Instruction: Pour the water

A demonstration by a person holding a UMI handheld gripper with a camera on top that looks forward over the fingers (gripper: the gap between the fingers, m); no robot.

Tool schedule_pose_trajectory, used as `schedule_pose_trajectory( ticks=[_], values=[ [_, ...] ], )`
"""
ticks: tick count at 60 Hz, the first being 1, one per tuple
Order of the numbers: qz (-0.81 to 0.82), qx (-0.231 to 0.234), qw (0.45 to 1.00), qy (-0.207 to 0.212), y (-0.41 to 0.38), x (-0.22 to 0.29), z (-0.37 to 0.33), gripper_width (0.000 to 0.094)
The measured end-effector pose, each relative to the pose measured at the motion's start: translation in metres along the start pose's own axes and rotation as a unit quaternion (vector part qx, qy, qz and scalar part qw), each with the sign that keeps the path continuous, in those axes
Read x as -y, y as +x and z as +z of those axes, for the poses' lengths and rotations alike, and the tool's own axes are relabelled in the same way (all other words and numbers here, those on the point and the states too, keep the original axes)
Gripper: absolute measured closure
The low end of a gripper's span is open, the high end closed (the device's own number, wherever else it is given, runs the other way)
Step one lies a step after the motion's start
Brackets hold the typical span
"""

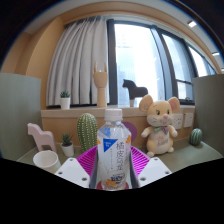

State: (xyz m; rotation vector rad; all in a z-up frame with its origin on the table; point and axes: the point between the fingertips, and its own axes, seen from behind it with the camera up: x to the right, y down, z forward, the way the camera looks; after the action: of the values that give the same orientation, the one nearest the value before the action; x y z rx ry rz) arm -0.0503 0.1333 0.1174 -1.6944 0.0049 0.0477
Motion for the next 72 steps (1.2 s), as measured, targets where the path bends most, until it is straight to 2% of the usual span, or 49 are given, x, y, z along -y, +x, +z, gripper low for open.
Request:
schedule_pose_trajectory(
  ticks=[4, 7, 11, 23, 32, 44, 55, 72],
  values=[
    [0.005, 0.003, 1.000, -0.009, 0.000, -0.005, 0.001, 0.0385],
    [0.020, 0.007, 0.999, -0.034, 0.000, -0.018, 0.000, 0.0270],
    [0.036, 0.009, 0.998, -0.057, 0.000, -0.032, -0.005, 0.0072],
    [0.033, -0.016, 0.996, -0.079, 0.010, -0.057, -0.060, 0.0090],
    [0.014, -0.006, 0.997, -0.081, -0.005, -0.069, -0.127, 0.0090],
    [0.011, 0.006, 0.994, -0.113, -0.034, -0.090, -0.226, 0.0081],
    [0.035, 0.030, 0.994, -0.099, -0.051, -0.059, -0.288, 0.0082],
    [0.001, 0.022, 0.997, -0.071, -0.044, -0.006, -0.338, 0.0080]
  ],
)
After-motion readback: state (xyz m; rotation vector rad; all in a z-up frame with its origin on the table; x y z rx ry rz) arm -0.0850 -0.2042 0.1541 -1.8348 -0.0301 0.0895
